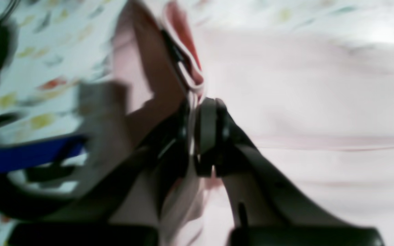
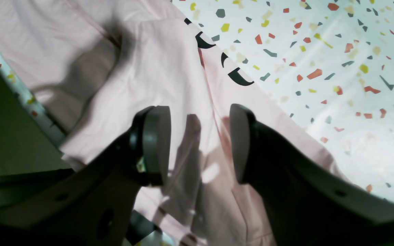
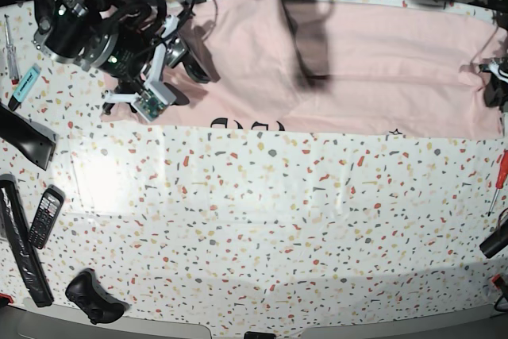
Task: Fold the T-shirt properly
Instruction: 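Grasp the shirt side with the right gripper and fold it inward, then grasp the opposite shirt side with the left gripper and fold it inward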
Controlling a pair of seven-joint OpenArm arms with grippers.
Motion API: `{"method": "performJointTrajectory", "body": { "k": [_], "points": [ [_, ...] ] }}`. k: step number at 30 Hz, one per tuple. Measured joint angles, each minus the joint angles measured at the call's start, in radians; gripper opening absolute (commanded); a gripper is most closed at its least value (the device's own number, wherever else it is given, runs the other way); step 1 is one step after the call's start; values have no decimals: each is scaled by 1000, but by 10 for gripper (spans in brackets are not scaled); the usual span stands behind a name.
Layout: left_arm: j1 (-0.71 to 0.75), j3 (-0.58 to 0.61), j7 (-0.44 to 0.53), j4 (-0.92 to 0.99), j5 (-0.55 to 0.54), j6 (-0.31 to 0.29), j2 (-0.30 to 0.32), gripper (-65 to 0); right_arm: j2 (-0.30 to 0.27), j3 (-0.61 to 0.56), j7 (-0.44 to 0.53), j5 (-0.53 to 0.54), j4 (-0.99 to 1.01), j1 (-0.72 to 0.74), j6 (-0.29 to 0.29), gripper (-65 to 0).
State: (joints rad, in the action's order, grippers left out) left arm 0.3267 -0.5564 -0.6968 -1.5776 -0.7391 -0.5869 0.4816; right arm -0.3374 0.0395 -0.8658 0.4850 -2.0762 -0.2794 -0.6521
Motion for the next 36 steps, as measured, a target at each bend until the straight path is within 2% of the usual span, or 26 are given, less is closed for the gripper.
{"method": "performJointTrajectory", "body": {
  "k": [2,6,9,11,12,15,20,28,32,36],
  "points": [
    [27,-1,-25,-99,-39,3,-41,-650,0,0,-1,0,0,3,0,-383],
    [72,8,-67,-268,-71,50,-179,-650,0,0,0,0,-1,10,0,-383],
    [79,39,-69,-324,-68,52,-269,-650,0,0,9,0,-1,10,0,-383],
    [72,91,-66,-329,-66,81,-303,-650,0,0,9,0,-1,10,0,-383],
    [72,126,-66,-329,-62,115,-312,-650,0,0,12,1,-1,10,0,-383],
    [74,237,-66,-329,-12,149,-320,-650,0,0,12,0,-1,10,0,-383],
    [69,399,36,-329,91,269,-320,-650,0,0,11,0,-1,10,0,-383],
    [63,583,136,-329,259,408,-333,-650,0,0,11,0,-1,10,0,-383],
    [8,619,141,-327,303,439,-363,-650,0,0,12,1,-1,10,0,-383],
    [-11,636,121,-327,311,438,-401,-650,0,0,11,0,-1,10,0,-383]
  ]
}}
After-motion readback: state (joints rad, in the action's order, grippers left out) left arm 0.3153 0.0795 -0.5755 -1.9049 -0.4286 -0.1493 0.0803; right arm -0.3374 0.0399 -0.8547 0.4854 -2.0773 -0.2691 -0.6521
